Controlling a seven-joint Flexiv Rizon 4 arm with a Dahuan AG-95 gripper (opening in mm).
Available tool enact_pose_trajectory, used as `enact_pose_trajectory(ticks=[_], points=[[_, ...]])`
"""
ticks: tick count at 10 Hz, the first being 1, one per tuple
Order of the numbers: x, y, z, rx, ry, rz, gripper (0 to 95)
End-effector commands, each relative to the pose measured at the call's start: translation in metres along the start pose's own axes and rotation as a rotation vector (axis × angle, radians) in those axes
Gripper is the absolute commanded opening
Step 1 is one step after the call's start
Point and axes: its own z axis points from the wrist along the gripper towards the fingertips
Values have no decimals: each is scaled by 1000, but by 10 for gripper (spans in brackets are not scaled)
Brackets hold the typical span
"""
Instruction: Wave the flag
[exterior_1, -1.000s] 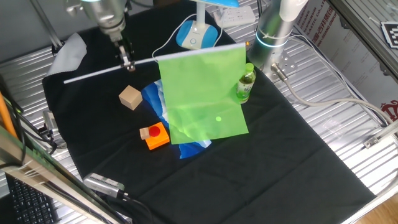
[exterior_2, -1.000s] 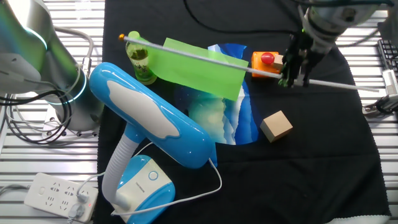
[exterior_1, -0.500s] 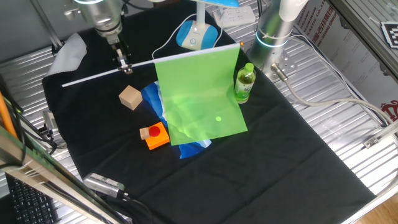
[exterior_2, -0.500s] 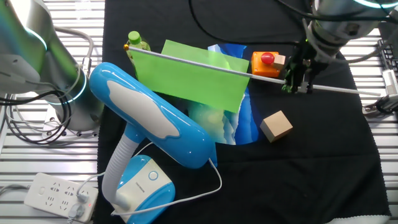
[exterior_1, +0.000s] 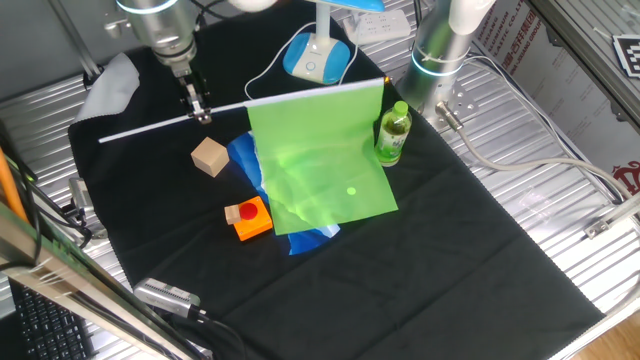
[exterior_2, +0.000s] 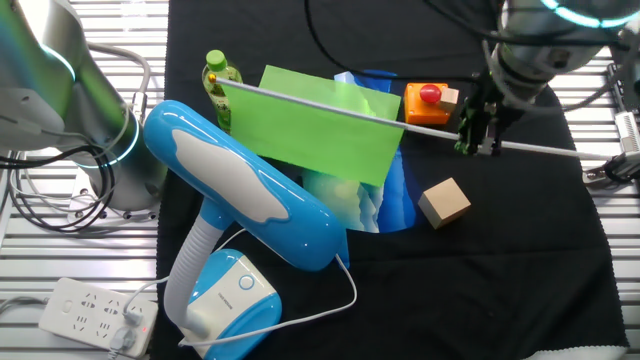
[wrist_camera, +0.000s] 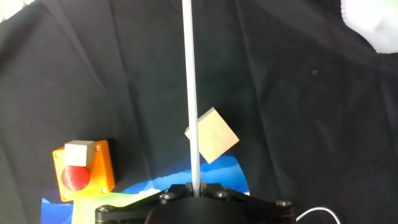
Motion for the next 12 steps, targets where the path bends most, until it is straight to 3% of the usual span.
enact_pose_trajectory(ticks=[1,5,12], points=[[-5,-2,14,-3,-11,-1,0],[-10,0,36,-2,-27,-1,0],[-8,1,75,11,-51,-2,0]])
